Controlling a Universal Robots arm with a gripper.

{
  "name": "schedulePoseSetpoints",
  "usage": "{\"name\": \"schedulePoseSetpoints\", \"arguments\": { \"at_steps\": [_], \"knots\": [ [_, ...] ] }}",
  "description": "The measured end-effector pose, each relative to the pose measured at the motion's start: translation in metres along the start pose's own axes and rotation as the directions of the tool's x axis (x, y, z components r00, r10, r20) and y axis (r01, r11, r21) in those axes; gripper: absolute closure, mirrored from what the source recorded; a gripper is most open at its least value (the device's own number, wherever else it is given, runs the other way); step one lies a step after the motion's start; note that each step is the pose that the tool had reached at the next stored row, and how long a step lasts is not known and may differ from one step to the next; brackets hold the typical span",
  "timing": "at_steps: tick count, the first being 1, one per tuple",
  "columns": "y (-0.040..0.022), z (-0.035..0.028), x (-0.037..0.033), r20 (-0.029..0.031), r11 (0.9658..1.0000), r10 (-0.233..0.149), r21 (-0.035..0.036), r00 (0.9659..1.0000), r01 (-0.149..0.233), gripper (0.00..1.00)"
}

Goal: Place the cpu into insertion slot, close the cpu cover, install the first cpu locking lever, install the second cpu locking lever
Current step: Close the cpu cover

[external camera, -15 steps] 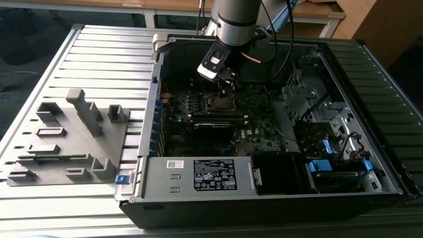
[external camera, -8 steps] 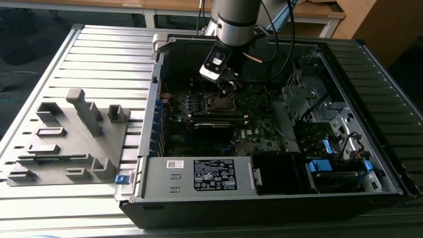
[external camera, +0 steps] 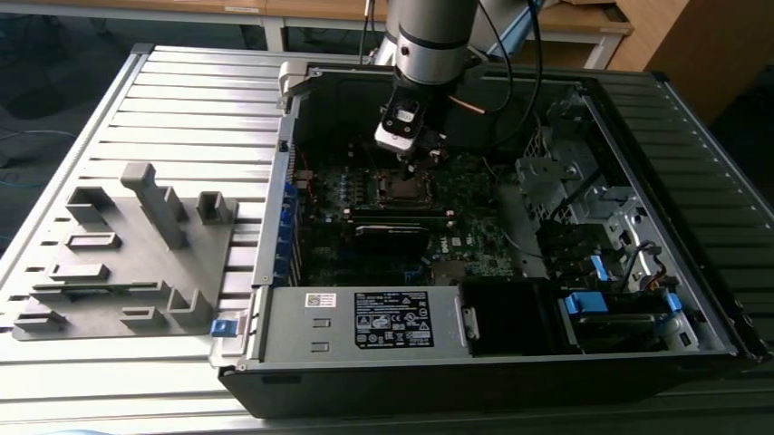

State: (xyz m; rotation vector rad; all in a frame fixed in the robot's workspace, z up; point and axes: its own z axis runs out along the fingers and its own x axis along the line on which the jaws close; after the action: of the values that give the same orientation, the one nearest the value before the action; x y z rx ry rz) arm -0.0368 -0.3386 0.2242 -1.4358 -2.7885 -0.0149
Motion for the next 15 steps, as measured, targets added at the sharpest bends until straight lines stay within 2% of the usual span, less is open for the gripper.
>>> {"name": "schedulePoseSetpoints", "arguments": {
  "at_steps": [4, 6, 8, 12, 15],
  "knots": [
    [0.0, 0.001, 0.0, -0.0005, 0.9974, -0.072, 0.0006, 0.9974, 0.072, 0.89],
    [0.0, 0.0016, 0.0, -0.0007, 0.9942, -0.108, 0.001, 0.9942, 0.108, 0.89],
    [0.0, 0.0022, 0.0, -0.001, 0.9894, -0.145, 0.0013, 0.9894, 0.145, 0.89],
    [0.0, 0.0035, 0.0, -0.0015, 0.9765, -0.216, 0.0018, 0.9765, 0.216, 0.89],
    [-0.0001, 0.0044, 0.0, -0.0019, 0.963, -0.27, 0.0023, 0.963, 0.27, 0.89]
  ]
}}
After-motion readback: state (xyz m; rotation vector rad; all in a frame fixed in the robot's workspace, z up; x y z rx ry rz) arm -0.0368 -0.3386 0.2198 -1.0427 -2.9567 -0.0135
